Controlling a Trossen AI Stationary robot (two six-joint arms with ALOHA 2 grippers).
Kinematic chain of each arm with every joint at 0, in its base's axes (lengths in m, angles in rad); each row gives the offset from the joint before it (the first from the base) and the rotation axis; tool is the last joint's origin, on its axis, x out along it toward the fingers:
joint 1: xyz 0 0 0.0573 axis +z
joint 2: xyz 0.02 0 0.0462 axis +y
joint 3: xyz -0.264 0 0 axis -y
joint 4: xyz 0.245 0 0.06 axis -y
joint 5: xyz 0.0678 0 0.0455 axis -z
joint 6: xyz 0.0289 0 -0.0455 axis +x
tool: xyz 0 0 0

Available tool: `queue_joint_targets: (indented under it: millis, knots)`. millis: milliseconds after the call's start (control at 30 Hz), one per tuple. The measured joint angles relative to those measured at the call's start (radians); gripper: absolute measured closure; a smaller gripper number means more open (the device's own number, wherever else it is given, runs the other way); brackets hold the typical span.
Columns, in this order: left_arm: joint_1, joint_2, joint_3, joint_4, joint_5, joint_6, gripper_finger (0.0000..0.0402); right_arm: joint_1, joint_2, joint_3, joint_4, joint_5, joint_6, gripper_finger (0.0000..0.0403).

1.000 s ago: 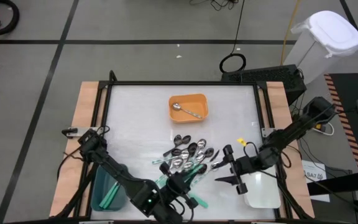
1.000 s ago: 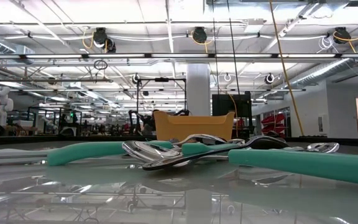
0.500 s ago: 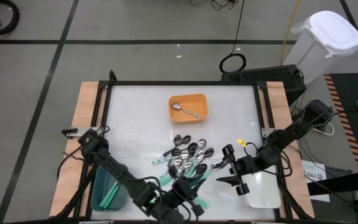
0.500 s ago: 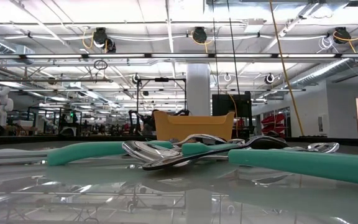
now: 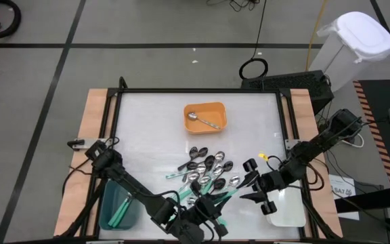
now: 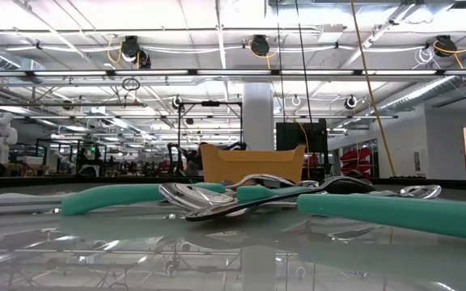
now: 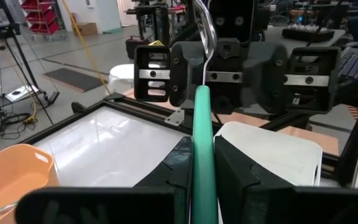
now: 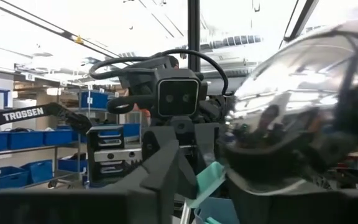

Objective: Sort silverware by color (type)
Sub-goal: Put the green spoon into the blue bin

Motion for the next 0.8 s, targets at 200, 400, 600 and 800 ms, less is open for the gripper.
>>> queue_joint_targets:
  millis: [200, 400, 600, 800]
  knots:
    - [-0.001, 0.000, 0.000, -0.007, 0.005, 0.023, 0.0361, 0.000, 0.000, 0.000, -0.012, 0.009, -0.004, 0.0386]
    - [0.003, 0.002, 0.000, -0.045, 0.019, 0.014, 0.0314, 0.001, 0.000, 0.000, -0.034, 0.056, 0.005, 0.0390]
    - [-0.002, 0.002, 0.000, -0.141, 0.044, -0.022, 0.0249, 0.001, 0.000, 0.000, -0.061, 0.137, 0.019, 0.0397]
    - [-0.026, 0.002, 0.000, -0.233, -0.058, -0.007, 0.0213, 0.001, 0.000, 0.000, -0.111, 0.270, 0.021, 0.0399]
